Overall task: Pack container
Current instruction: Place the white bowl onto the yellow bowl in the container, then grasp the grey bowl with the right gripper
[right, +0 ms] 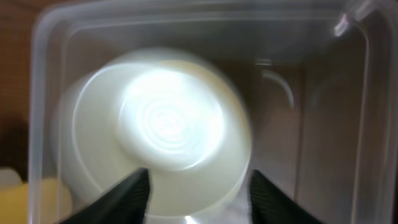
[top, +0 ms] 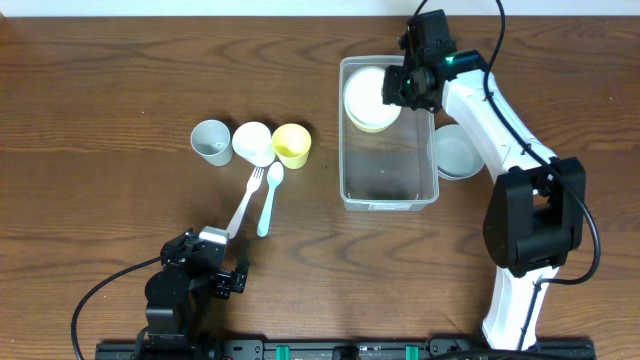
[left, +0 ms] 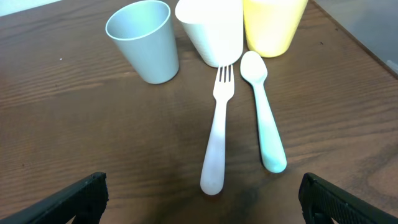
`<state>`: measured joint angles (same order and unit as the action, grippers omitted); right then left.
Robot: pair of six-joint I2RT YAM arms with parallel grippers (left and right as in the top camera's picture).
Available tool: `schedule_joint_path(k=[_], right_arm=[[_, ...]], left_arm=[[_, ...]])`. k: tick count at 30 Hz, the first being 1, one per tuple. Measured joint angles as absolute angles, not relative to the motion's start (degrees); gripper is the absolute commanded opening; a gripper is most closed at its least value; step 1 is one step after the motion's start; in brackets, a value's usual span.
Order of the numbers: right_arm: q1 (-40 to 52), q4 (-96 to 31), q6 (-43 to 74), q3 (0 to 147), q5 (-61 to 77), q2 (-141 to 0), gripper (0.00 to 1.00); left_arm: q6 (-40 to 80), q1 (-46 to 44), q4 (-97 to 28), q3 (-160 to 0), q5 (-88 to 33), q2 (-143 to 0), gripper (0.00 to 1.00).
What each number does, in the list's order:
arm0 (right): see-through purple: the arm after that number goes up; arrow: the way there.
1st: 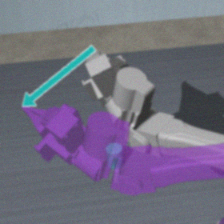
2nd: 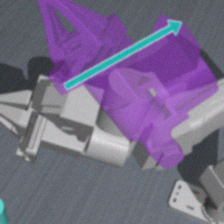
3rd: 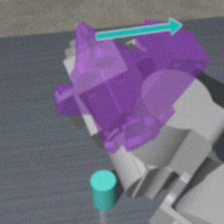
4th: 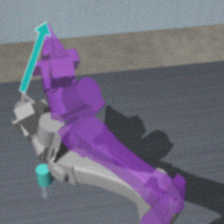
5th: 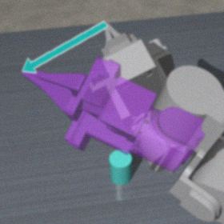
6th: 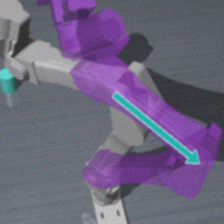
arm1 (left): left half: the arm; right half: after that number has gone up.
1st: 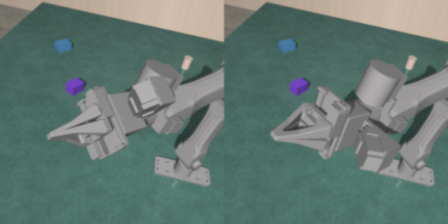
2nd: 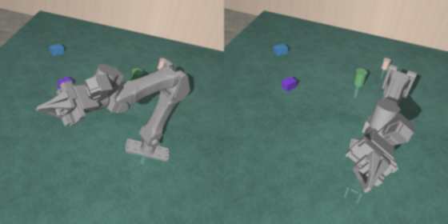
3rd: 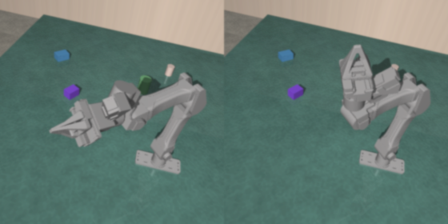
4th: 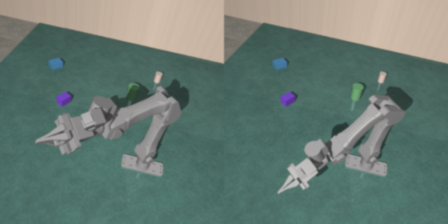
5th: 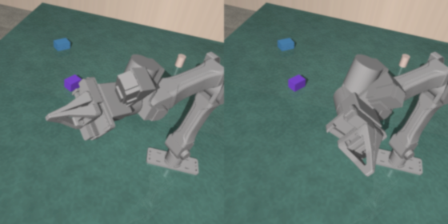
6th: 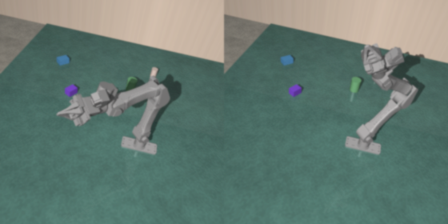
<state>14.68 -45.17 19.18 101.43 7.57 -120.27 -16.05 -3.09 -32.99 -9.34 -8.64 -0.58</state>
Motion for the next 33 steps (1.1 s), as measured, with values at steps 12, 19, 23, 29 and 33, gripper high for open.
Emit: schedule_joint_path(k=[12, 19, 23, 29, 33], right_arm=[[4.62, -63.64, 19.88, 105.54, 4.01, -105.47, 0.64], [-5.72, -68.34, 20.29, 102.24, 1.37, -103.20, 0.67], [-6.15, -61.58, 19.66, 92.58, 1.52, -105.12, 0.70], [-4.67, -48.36, 18.26, 77.45, 2.63, -106.24, 0.68], [-4.43, -42.57, 18.15, 72.34, 3.18, -106.24, 0.59]], left_arm=[[-16.05, -3.09, -32.97, -9.34, -8.64, -0.58, 0.98], [-16.05, -3.09, -32.97, -9.34, -8.62, -0.58, 0.98], [-16.05, -3.09, -32.99, -9.34, -8.64, -0.58, 0.98], [-16.05, -3.09, -32.99, -9.34, -8.62, -0.58, 0.98], [-16.05, -3.09, -32.97, -9.34, -8.62, -0.58, 0.98]])
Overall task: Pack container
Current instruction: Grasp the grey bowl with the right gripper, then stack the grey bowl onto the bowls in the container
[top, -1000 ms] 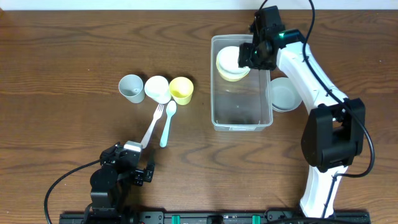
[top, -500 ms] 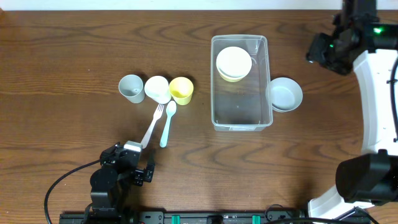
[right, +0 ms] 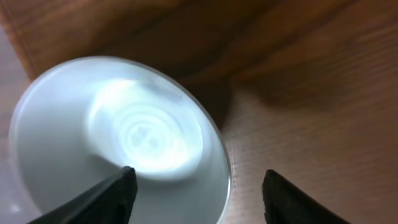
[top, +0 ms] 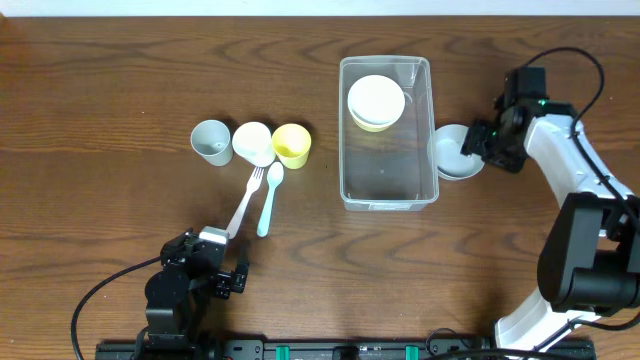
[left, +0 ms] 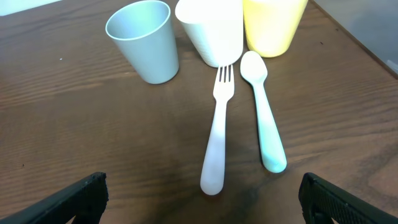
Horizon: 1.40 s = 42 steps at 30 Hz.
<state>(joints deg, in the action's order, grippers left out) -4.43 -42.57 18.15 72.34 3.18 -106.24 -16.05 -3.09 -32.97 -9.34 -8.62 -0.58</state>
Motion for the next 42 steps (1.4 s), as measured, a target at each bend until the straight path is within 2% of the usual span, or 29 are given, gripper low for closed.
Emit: schedule_joint_path(k=[2, 6, 15, 20, 24, 28, 33, 42], right_arm=[[-4.43, -41.50, 17.93, 71.05, 3.18, -106.24, 0.36], [-4.43, -40.86, 17.63, 70.41, 3.11, -106.24, 0.02], [-4.75, -47.79, 18.02, 75.26, 3.05, -104.66, 0.01], [-4.32, -50.41, 18.85, 81.01, 2.79, -96.57, 0.01], [-0.71, -49.52, 18.96, 84.51, 2.50, -87.85, 0.01], [6.81, -46.94, 19.03, 85.62, 2.87, -83.33, 0.01], [11.92, -41.63, 20.27, 85.67, 3.25, -88.47, 0.01], [12.29, -31.09, 23.77, 85.65, 5.26, -107.66, 0.01]], left_arm=[[-16.05, -3.09, -32.99, -9.34, -8.64, -0.58, 0.98], [-16.05, -3.09, -32.97, -9.34, -8.64, -0.58, 0.98], [-16.05, -3.09, -32.97, -9.34, -8.62, -0.58, 0.98], [-16.05, -3.09, -32.97, -9.34, -8.64, -0.58, 0.98], [-16.05, -3.09, -32.97, -9.34, -8.62, -0.58, 0.98], [-16.05, -3.09, -32.99, -9.34, -8.64, -0.58, 0.98], [-16.05, -3.09, -32.99, -9.34, -8.64, -0.58, 0.98], [-16.05, -3.09, -32.97, -9.34, -8.62, -0.58, 0.98]])
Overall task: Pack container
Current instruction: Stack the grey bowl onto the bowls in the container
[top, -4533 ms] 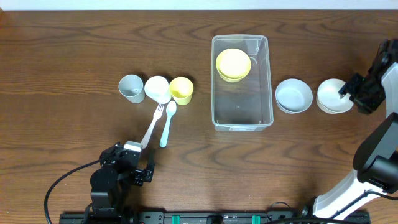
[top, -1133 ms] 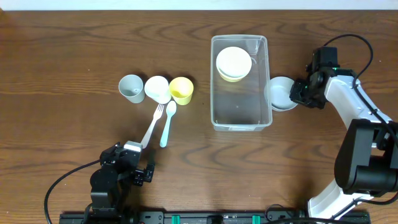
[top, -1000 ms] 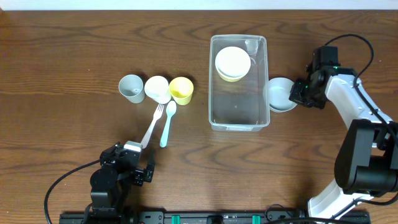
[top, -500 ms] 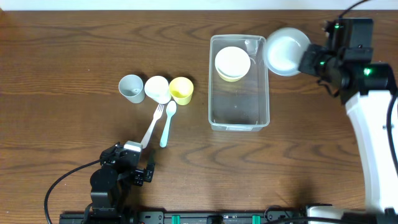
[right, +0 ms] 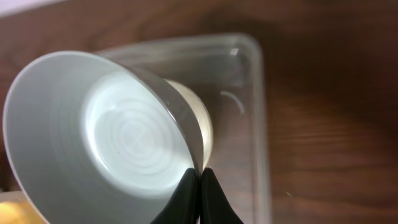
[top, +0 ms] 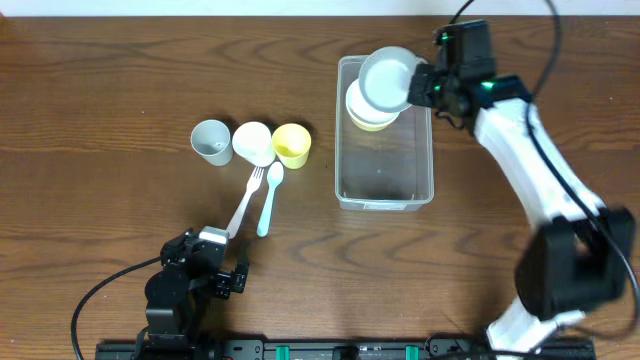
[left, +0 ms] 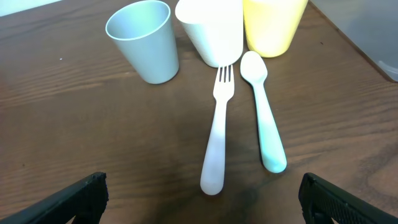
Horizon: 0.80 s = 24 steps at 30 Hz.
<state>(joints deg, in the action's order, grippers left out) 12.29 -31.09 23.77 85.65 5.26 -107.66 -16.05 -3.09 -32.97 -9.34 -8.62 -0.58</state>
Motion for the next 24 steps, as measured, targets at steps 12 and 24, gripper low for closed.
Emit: schedule_joint_path(k=[12, 24], right_arm=[[11.81, -35.86, 21.54, 85.25, 11.05, -108.79, 0.75], [-8.16, -52.27, 21.47, 85.80, 9.43, -90.35, 0.99]], left_arm=[[-16.05, -3.09, -32.97, -9.34, -8.64, -0.58, 0.98], [-16.05, -3.09, -32.99, -9.34, -8.64, -0.58, 0.98]])
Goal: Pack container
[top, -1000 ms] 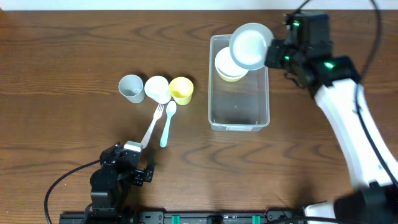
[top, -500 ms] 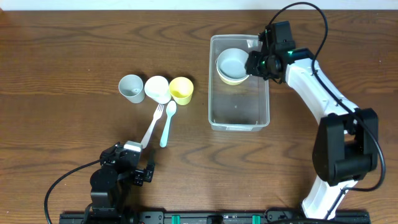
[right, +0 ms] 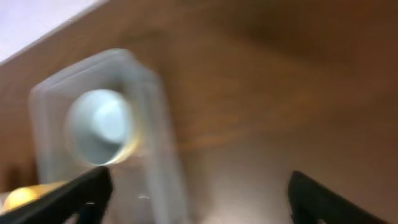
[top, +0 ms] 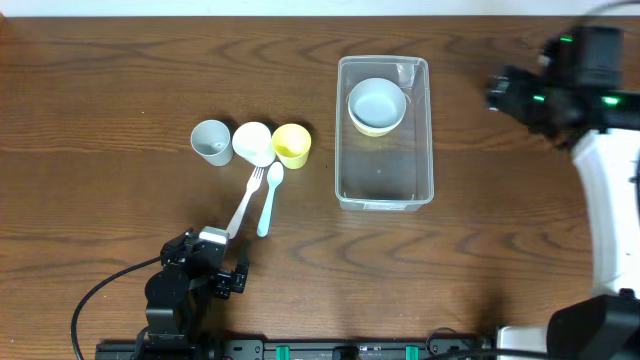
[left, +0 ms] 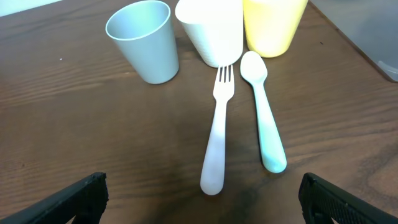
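A clear plastic container stands right of centre. At its far end a grey-blue bowl sits nested on a yellow and white stack. My right gripper hangs open and empty to the right of the container; its blurred wrist view shows the container and the bowl. A grey-blue cup, a white cup and a yellow cup stand in a row, with a white fork and a pale blue spoon before them. My left gripper rests open short of the fork's handle.
Dark wooden table all round. The left arm's base and cable lie at the front left edge. The right arm runs down the right side. A corner of the container shows in the left wrist view.
The right gripper was shut on the grey-blue bowl above the container's far end. Now the bowl sits on the stack inside, and the gripper is open and off to the right. The left arm is unchanged.
My right gripper first hovered over the white bowl stacked in the container. Then it stood open at the grey-blue bowl on the table right of the container. Then it held that bowl over the container, and now the bowl lies nested there, released.
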`<state>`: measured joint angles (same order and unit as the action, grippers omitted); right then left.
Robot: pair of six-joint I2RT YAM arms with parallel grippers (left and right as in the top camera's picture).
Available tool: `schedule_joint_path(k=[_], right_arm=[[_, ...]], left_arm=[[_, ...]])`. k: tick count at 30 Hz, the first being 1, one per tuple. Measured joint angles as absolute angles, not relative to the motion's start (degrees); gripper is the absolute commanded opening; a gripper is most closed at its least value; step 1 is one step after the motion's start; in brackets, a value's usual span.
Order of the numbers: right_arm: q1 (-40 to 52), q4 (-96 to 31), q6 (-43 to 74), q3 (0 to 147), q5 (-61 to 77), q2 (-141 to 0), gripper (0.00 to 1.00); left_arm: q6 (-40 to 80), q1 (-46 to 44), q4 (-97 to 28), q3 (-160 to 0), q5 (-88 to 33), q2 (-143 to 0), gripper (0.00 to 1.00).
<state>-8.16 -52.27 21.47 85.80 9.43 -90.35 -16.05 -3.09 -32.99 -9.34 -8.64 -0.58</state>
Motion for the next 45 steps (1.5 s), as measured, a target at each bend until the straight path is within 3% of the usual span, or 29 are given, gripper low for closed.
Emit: schedule_joint_path(k=[8, 19, 29, 34, 45], right_arm=[[-19.66, -56.99, 21.43, 84.33, 5.39, -94.30, 0.99], [-21.32, -57.04, 21.45, 84.25, 4.95, -94.89, 0.99], [-21.32, -57.04, 21.43, 84.25, 4.91, -94.89, 0.99], [-21.32, -57.01, 21.43, 84.18, 4.78, -94.89, 0.99], [-21.32, -57.06, 21.43, 84.09, 4.86, -94.89, 0.99]], left_arm=[[-16.05, -3.09, -32.05, -9.34, -8.64, -0.58, 0.98], [-15.18, -3.09, -29.69, -9.21, -10.33, -0.58, 0.98], [1.87, -3.09, -24.53, -21.30, -12.80, -4.64, 0.98], [5.61, -3.09, -31.00, -34.85, -9.58, -21.58, 0.98], [4.45, -2.26, -46.44, -69.30, -4.45, -75.35, 0.98]])
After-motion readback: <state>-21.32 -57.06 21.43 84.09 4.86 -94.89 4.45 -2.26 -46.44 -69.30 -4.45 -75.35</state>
